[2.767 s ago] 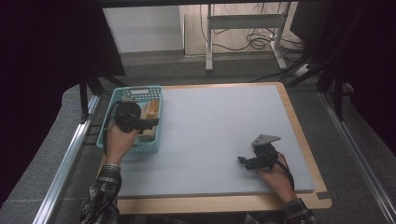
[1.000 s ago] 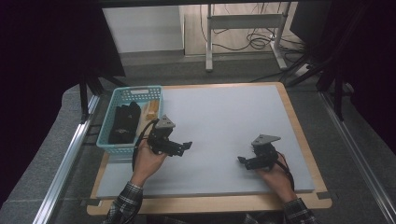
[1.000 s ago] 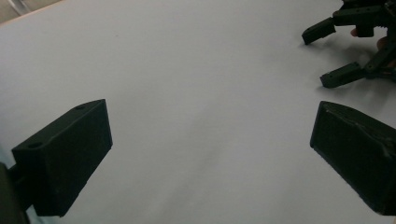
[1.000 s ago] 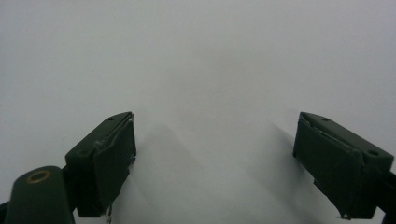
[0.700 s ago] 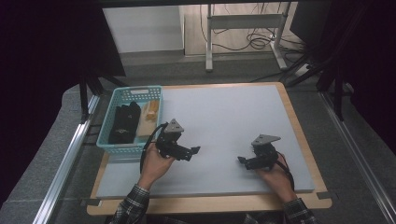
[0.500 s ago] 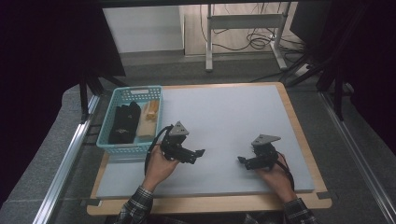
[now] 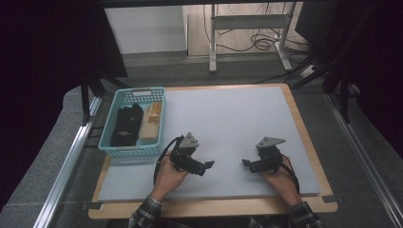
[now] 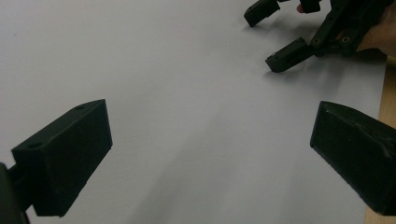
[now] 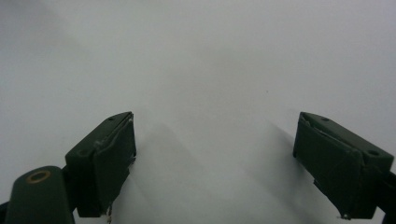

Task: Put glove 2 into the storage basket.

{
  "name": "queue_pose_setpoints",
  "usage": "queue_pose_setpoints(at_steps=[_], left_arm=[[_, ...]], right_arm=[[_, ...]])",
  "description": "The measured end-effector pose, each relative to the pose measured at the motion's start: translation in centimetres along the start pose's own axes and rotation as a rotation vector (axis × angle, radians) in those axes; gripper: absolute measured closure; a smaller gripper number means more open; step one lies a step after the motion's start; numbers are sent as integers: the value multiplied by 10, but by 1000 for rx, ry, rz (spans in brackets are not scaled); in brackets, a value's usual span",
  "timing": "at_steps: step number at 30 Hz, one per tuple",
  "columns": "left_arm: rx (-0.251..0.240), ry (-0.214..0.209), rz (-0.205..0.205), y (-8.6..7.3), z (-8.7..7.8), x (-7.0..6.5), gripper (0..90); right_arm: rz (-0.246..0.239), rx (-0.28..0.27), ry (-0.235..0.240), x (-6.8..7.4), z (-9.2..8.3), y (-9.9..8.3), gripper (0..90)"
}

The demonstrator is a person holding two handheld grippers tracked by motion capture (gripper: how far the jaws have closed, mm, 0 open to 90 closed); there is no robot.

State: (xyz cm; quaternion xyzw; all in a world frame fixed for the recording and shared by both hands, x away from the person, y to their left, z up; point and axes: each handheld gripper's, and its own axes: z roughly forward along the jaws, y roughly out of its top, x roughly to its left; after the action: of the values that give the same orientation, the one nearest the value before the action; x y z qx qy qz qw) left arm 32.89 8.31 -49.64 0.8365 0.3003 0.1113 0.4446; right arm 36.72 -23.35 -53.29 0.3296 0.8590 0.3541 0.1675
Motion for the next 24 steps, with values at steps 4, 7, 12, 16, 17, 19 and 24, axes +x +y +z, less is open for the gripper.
queue_pose_setpoints(at_steps=[4, 7, 12, 16, 17, 19, 24], left_arm=[[21, 10, 1, -7, 6, 0, 0], [31, 14, -4, -12, 10, 0, 0], [59, 26, 0, -20, 16, 0, 0], [73, 27, 0, -24, 20, -1, 0], [77, 29, 3, -25, 21, -1, 0], [91, 30, 4, -28, 23, -2, 0], [117, 29, 15, -31, 28, -4, 0]], right_arm=[[0, 0, 0, 0, 0, 0, 129], [0, 0, 0, 0, 0, 0, 129], [0, 0, 0, 0, 0, 0, 128], [0, 0, 0, 0, 0, 0, 129], [1, 0, 0, 0, 0, 0, 128], [1, 0, 0, 0, 0, 0, 129], [0, 0, 0, 0, 0, 0, 129]])
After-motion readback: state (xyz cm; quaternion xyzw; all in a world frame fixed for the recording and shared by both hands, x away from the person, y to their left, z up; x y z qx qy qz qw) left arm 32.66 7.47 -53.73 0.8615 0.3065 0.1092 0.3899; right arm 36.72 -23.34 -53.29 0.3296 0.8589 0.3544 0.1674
